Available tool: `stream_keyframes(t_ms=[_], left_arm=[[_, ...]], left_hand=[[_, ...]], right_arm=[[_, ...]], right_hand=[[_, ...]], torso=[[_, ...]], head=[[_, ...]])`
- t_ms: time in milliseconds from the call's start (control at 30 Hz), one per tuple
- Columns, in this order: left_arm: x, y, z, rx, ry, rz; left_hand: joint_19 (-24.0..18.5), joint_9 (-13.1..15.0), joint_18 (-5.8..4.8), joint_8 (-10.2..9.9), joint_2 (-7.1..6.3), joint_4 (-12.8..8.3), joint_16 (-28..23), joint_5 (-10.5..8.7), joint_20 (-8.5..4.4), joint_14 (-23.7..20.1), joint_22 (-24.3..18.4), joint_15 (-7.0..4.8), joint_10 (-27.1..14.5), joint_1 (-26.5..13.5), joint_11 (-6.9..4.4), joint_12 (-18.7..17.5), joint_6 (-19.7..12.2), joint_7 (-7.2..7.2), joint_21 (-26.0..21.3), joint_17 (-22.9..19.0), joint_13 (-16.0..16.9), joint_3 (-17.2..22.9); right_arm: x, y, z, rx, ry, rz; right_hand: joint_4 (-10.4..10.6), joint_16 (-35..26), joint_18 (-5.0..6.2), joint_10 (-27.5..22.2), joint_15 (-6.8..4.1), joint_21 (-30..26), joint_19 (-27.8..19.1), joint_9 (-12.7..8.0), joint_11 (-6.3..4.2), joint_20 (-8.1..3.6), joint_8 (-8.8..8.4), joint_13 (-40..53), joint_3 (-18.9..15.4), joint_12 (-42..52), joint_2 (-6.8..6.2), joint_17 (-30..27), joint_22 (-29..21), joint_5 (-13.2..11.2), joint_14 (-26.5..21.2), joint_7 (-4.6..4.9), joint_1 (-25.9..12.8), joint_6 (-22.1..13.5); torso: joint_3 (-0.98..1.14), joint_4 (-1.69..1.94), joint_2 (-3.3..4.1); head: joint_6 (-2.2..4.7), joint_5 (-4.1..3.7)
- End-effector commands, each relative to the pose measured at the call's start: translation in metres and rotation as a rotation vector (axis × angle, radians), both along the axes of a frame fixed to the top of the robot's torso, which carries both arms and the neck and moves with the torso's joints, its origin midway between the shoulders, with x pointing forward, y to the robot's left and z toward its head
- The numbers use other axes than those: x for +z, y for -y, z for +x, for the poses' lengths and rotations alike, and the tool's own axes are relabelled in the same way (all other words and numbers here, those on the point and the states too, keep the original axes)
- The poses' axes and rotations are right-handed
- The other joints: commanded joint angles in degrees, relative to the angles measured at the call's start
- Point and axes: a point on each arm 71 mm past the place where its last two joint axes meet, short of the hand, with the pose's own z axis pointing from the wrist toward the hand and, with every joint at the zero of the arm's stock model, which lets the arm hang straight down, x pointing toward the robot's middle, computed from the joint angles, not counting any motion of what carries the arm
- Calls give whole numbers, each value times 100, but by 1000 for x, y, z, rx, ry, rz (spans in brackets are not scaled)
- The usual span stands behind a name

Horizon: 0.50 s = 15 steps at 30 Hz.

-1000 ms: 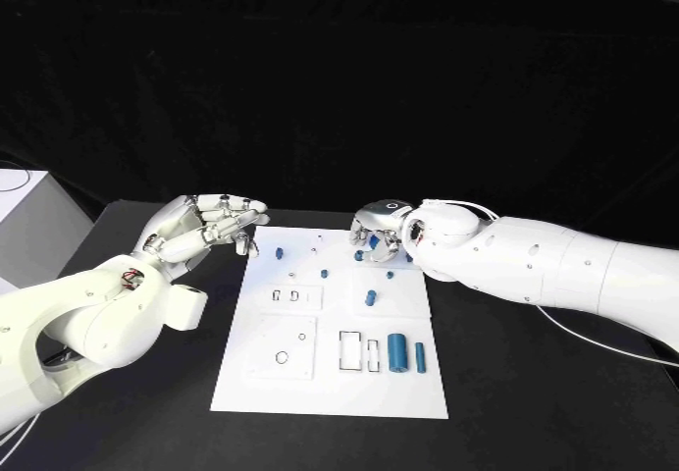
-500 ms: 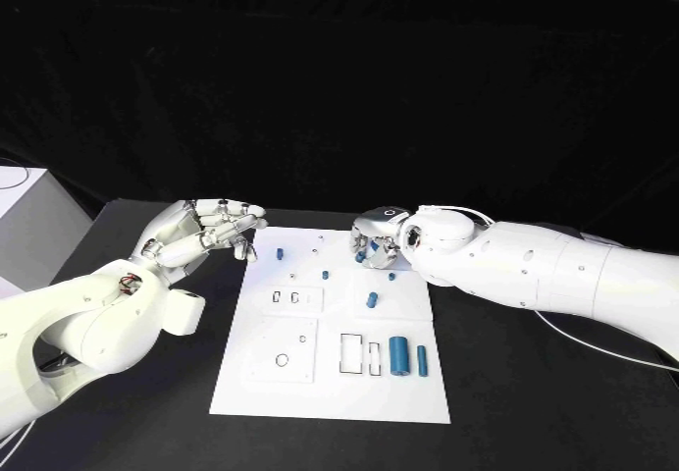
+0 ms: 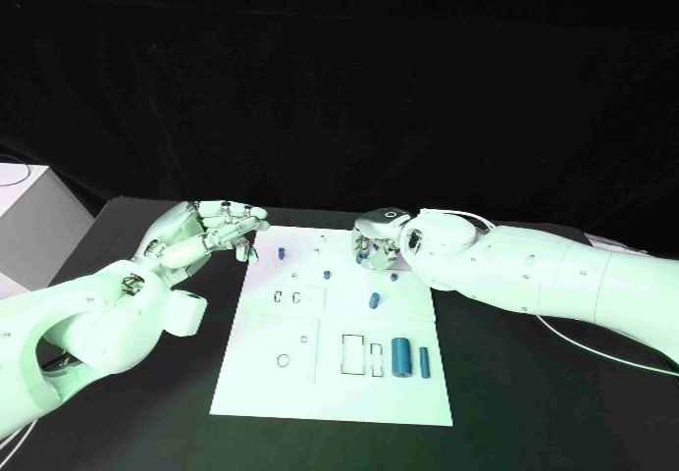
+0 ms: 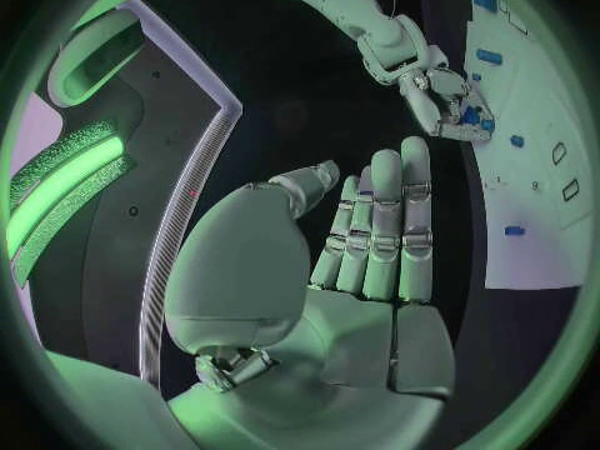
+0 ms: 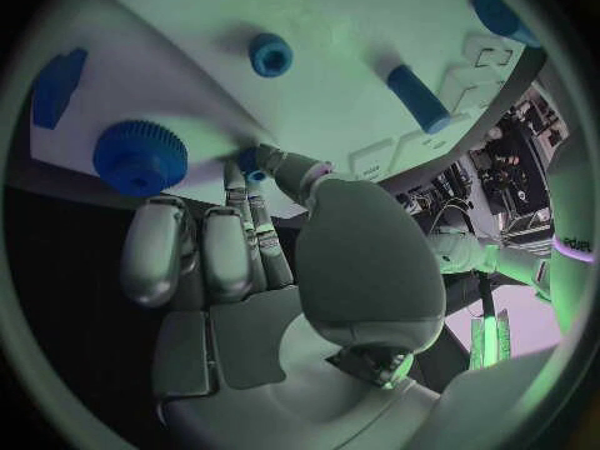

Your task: Assemble the parts on the task board

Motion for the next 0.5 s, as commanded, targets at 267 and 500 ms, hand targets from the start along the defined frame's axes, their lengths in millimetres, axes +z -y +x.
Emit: stream_keyframes(t_ms=[267, 500], left_arm=[[1, 1, 1, -19, -2, 2], [1, 0, 1, -19, -4, 6]], left_hand=[[-58, 12, 23, -34, 6, 21, 30, -41, 5, -21, 14, 5, -38, -29, 27, -29, -48, -1, 28, 9, 8, 24], [-63, 15, 24, -36, 3, 13, 39, -44, 5, -28, 22, 5, -45, -19, 29, -30, -54, 1, 40, 12, 8, 28]], right_arm=[[12, -2, -4, -37, 112, 104], [18, -6, -1, -78, 154, 152]], right_hand=[[-109, 73, -185, 340, -88, 529, 236, 314, -176, -39, 248, 98, 126, -10, 222, 30, 792, -13, 107, -65, 99, 64], [-132, 75, -186, 350, -91, 541, 230, 366, -179, -43, 288, 111, 142, -31, 214, 15, 805, -9, 103, -68, 89, 48]], torso=[[-11, 10, 31], [-23, 0, 46]], head=[[44, 3], [110, 15]])
